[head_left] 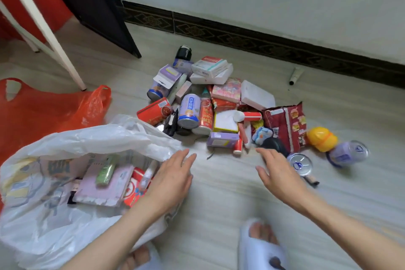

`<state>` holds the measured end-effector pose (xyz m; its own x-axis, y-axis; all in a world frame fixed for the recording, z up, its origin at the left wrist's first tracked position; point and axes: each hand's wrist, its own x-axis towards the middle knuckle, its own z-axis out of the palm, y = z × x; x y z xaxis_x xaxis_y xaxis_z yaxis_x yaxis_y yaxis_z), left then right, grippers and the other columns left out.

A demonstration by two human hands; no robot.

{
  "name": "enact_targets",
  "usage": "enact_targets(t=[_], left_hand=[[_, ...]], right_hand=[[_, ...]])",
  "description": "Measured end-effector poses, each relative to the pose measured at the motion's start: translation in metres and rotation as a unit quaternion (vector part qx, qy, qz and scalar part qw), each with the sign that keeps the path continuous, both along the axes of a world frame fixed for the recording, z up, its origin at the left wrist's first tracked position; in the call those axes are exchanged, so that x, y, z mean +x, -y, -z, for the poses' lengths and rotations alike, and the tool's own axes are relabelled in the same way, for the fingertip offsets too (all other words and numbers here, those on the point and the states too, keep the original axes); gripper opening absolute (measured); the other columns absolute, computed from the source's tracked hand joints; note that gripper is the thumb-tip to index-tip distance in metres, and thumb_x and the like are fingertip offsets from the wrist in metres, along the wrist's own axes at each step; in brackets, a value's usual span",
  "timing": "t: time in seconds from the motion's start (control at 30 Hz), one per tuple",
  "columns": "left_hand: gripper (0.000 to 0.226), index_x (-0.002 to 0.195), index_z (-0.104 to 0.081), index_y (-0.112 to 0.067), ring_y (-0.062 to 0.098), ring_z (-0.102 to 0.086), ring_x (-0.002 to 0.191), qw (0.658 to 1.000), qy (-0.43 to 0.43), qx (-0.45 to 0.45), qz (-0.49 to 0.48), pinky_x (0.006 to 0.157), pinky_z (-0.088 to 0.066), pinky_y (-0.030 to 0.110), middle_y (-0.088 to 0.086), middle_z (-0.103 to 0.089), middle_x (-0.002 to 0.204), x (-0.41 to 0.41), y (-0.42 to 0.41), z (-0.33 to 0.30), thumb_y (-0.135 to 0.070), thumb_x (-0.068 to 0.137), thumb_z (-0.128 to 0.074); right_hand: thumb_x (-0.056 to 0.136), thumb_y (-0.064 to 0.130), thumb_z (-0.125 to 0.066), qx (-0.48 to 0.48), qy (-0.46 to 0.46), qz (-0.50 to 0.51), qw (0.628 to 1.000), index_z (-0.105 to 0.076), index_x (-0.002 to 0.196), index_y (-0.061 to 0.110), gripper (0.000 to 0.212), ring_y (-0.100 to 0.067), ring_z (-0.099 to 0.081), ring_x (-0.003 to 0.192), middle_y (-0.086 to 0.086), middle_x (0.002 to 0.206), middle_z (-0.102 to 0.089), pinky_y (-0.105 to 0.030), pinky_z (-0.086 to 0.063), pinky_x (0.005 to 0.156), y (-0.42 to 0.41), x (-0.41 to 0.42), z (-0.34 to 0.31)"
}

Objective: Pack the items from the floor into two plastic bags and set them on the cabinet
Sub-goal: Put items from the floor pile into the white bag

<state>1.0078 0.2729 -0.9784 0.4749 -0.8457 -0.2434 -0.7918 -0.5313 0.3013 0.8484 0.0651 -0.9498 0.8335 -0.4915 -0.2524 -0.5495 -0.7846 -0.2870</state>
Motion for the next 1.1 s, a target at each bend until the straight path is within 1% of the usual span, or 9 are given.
enact_targets(t=[0.1, 0.23, 0.37, 0.5, 0.73, 0.8, 0.9, 0.97, 1.1], left_hand=[[0.059, 0.146, -0.012, -0.017, 0.020, -0.009, 0.144, 0.998, 0.017, 0.014, 0.054, 0.114, -0.016, 0.031, 0.005, -0.008, 0.156, 0.007, 0.045, 0.016, -0.019, 0.094, -0.038], [0.063, 0.146, -0.011, -0.014, 0.023, -0.009, 0.143, 0.996, 0.042, 0.027, 0.078, 0.114, -0.018, 0.035, 0.008, -0.008, 0.156, 0.020, 0.088, 0.032, -0.012, 0.091, -0.041], [0.063, 0.145, -0.016, -0.010, 0.031, -0.026, 0.135, 0.998, 0.000, 0.038, 0.049, 0.105, -0.034, 0.040, 0.017, -0.018, 0.150, 0.023, 0.110, 0.043, -0.011, 0.089, -0.046], [0.044, 0.125, -0.046, -0.003, 0.037, -0.050, 0.100, 0.999, -0.006, -0.037, -0.003, 0.074, -0.048, 0.045, 0.019, -0.047, 0.118, 0.032, 0.123, 0.041, -0.001, 0.081, -0.052], [0.023, 0.106, -0.056, -0.001, 0.036, -0.052, 0.094, 0.998, 0.003, -0.056, -0.017, 0.074, -0.043, 0.046, 0.017, -0.057, 0.102, 0.030, 0.124, 0.041, -0.008, 0.084, -0.054], [0.021, 0.102, -0.057, -0.002, 0.034, -0.054, 0.091, 0.997, -0.021, -0.076, -0.020, 0.075, -0.044, 0.045, 0.015, -0.058, 0.101, 0.023, 0.121, 0.036, -0.010, 0.083, -0.057], [0.021, 0.100, -0.059, -0.003, 0.030, -0.057, 0.086, 0.985, -0.079, -0.145, -0.054, 0.072, -0.047, 0.040, 0.012, -0.057, 0.100, 0.013, 0.106, 0.020, -0.009, 0.080, -0.063], [0.023, 0.102, -0.060, -0.003, 0.027, -0.057, 0.083, 0.975, -0.100, -0.182, -0.075, 0.073, -0.047, 0.037, 0.009, -0.056, 0.098, 0.011, 0.091, 0.007, -0.006, 0.079, -0.064], [0.023, 0.101, -0.064, -0.007, 0.012, -0.053, 0.072, 0.961, -0.094, -0.231, -0.123, 0.070, -0.038, 0.016, 0.003, -0.056, 0.090, 0.017, 0.047, -0.019, -0.004, 0.078, -0.067]], right_hand=[[0.086, 0.016, -0.057, -0.031, 0.016, 0.110, 0.993, -0.046, 0.129, 0.006, 0.046, -0.029, -0.044, 0.121, -0.013, 0.130, -0.051, -0.034, -0.030, 0.102, 0.030, -0.015, 0.021], [0.078, 0.036, -0.066, -0.107, -0.074, 0.162, 0.978, -0.040, 0.130, 0.014, 0.062, -0.028, -0.034, 0.129, -0.008, 0.139, -0.039, -0.044, -0.031, 0.103, 0.060, -0.015, 0.037], [0.074, 0.043, -0.069, -0.064, -0.114, 0.221, 0.966, -0.031, 0.133, 0.017, 0.074, -0.030, -0.037, 0.123, -0.008, 0.134, -0.036, -0.044, -0.044, 0.087, 0.076, -0.030, 0.044], [0.079, 0.034, -0.067, -0.030, -0.101, 0.195, 0.975, -0.030, 0.133, 0.013, 0.069, -0.033, -0.042, 0.116, -0.010, 0.126, -0.039, -0.041, -0.045, 0.085, 0.080, -0.040, 0.051], [0.082, 0.021, -0.058, -0.043, -0.098, 0.172, 0.979, -0.038, 0.127, 0.009, 0.050, -0.034, -0.042, 0.114, -0.013, 0.125, -0.042, -0.041, -0.043, 0.091, 0.075, -0.041, 0.044], [0.080, 0.024, -0.059, -0.051, -0.075, 0.194, 0.977, -0.041, 0.125, 0.009, 0.051, -0.035, -0.042, 0.111, -0.014, 0.122, -0.044, -0.042, -0.043, 0.089, 0.069, -0.041, 0.035], [0.071, 0.025, -0.067, -0.047, 0.040, 0.209, 0.976, -0.048, 0.121, 0.005, 0.057, -0.035, -0.046, 0.104, -0.016, 0.112, -0.049, -0.045, -0.044, 0.088, 0.060, -0.043, 0.017], [0.066, 0.021, -0.072, -0.033, 0.109, 0.177, 0.978, -0.053, 0.117, 0.002, 0.057, -0.035, -0.051, 0.098, -0.017, 0.105, -0.053, -0.043, -0.046, 0.084, 0.051, -0.036, 0.003], [0.065, 0.022, -0.072, -0.002, 0.182, 0.085, 0.980, -0.056, 0.115, 0.003, 0.056, -0.033, -0.055, 0.093, -0.016, 0.102, -0.056, -0.038, -0.049, 0.079, 0.014, 0.003, -0.021]])
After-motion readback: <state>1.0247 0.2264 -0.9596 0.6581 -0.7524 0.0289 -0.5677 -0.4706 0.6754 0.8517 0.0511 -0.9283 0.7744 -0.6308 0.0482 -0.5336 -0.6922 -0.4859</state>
